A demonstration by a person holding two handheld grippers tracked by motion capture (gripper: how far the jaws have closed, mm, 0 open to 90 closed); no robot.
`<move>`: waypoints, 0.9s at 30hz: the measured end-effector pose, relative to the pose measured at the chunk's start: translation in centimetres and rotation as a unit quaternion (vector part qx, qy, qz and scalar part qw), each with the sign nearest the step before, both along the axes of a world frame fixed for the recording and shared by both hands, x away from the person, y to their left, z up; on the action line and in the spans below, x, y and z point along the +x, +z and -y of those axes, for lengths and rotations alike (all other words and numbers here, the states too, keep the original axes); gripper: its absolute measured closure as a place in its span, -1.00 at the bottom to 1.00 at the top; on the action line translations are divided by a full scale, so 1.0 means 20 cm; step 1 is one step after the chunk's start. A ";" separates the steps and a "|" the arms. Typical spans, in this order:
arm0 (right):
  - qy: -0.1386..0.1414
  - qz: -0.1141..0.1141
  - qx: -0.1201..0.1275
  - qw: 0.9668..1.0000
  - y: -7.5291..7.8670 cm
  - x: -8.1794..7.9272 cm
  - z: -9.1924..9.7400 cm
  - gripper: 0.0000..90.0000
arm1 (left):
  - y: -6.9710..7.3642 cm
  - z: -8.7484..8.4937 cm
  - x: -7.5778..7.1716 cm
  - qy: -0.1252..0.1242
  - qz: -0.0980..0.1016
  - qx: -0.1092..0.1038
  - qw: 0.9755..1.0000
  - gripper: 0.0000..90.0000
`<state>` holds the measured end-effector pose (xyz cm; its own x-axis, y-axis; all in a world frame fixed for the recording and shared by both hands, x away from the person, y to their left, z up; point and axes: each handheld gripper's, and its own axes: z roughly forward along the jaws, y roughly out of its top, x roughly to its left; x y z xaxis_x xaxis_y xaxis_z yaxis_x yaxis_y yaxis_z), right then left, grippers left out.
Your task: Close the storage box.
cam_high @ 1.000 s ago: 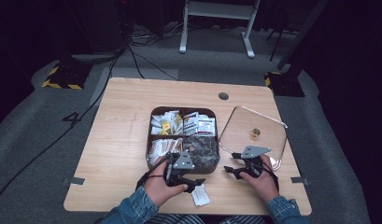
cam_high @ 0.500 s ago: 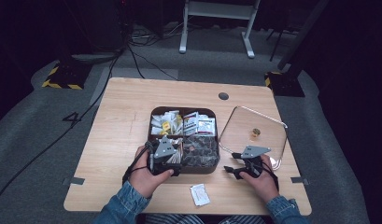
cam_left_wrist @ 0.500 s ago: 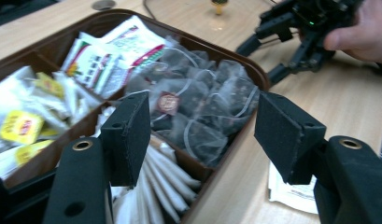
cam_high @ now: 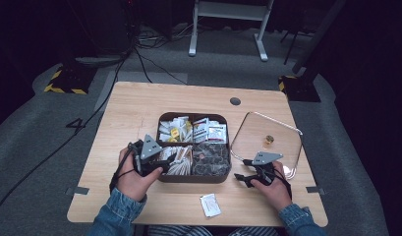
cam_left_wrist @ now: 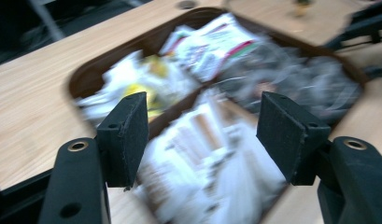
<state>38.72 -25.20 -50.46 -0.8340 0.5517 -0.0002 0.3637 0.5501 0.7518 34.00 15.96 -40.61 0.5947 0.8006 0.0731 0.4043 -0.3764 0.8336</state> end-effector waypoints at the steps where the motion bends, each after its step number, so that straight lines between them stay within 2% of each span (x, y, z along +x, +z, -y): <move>1: 0.000 0.000 0.000 1.000 0.00 0.00 0.00 -0.33 | -0.01 -0.03 0.01 0.013 0.000 0.003 1.000 -0.24; 6: 0.001 0.001 0.000 1.000 0.00 0.01 -0.01 -0.34 | -0.09 -0.18 0.08 0.068 -0.025 -0.001 0.997 -0.28; 8: 0.001 0.001 0.000 1.000 0.00 0.01 -0.01 -0.34 | -0.13 -0.22 0.11 0.076 -0.036 -0.006 0.996 -0.28; 10: 0.001 0.001 0.000 1.000 0.00 0.01 -0.01 -0.34 | -0.18 -0.26 0.14 0.078 -0.035 -0.015 0.996 -0.26; 13: 0.001 0.001 -0.001 1.000 0.00 0.01 -0.01 -0.34 | -0.27 -0.32 0.19 0.098 -0.066 -0.024 0.993 -0.24; 15: 0.001 0.001 -0.001 1.000 0.00 0.01 -0.01 -0.34 | -0.31 -0.36 0.21 0.111 -0.093 -0.033 0.989 -0.24; 17: 0.001 0.002 -0.001 1.000 0.00 0.01 -0.01 -0.34 | -0.34 -0.38 0.23 0.129 -0.110 -0.025 0.985 -0.26; 21: 0.001 0.002 -0.001 1.000 0.00 0.01 -0.01 -0.34 | -0.37 -0.39 0.25 0.136 -0.130 0.001 0.982 -0.30; 27: 0.001 0.002 -0.001 1.000 0.00 0.01 -0.01 -0.34 | -0.42 -0.40 0.28 0.138 -0.158 0.015 0.978 -0.39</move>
<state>38.89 -25.00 -50.46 -0.8349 0.5504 -0.0049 0.3597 0.5523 0.7521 39.51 23.88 -48.94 0.3538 0.9338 -0.0531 0.7289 -0.2397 0.6413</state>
